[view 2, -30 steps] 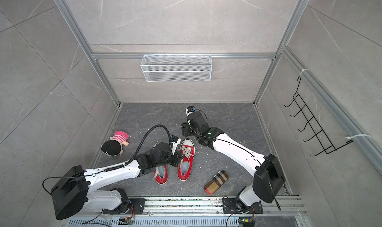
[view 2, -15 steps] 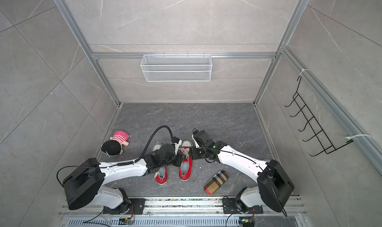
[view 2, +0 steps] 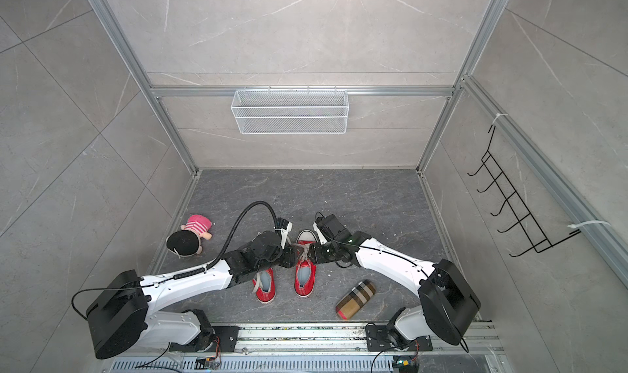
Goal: Remove the insole from the shoe
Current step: Untie the shoelace on the shoe.
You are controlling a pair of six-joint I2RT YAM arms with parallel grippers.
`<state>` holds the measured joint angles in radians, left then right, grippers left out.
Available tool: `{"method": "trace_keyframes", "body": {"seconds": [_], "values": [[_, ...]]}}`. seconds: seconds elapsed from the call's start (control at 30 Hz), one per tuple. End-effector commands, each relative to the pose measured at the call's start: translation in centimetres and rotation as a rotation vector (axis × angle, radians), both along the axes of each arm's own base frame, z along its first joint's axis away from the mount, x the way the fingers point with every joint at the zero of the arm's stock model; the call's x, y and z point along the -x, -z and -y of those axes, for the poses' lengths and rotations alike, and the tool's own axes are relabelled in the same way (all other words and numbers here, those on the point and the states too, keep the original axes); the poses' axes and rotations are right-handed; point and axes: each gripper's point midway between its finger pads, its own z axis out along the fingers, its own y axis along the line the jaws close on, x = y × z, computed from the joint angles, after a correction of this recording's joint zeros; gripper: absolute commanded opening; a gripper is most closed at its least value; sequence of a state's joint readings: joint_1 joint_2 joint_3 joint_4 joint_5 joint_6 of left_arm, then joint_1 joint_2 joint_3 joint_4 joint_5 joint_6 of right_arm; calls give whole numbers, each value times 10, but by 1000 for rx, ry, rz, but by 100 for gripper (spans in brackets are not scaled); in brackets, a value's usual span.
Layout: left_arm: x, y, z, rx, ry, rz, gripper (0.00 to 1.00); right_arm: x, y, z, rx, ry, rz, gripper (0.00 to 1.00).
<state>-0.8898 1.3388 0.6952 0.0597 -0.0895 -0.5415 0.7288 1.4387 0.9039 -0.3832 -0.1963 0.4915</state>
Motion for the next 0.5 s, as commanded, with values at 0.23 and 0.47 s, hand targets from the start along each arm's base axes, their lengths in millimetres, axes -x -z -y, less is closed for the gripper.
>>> {"method": "trace_keyframes", "body": {"seconds": [0.23,0.47], "values": [[-17,-4,13,140,39,-58,58,1,6,-15,-33,-16,-34,56],[-26,1,17,141,41,-63,41,-2,11,-17,-15,-9,-34,55]]}}
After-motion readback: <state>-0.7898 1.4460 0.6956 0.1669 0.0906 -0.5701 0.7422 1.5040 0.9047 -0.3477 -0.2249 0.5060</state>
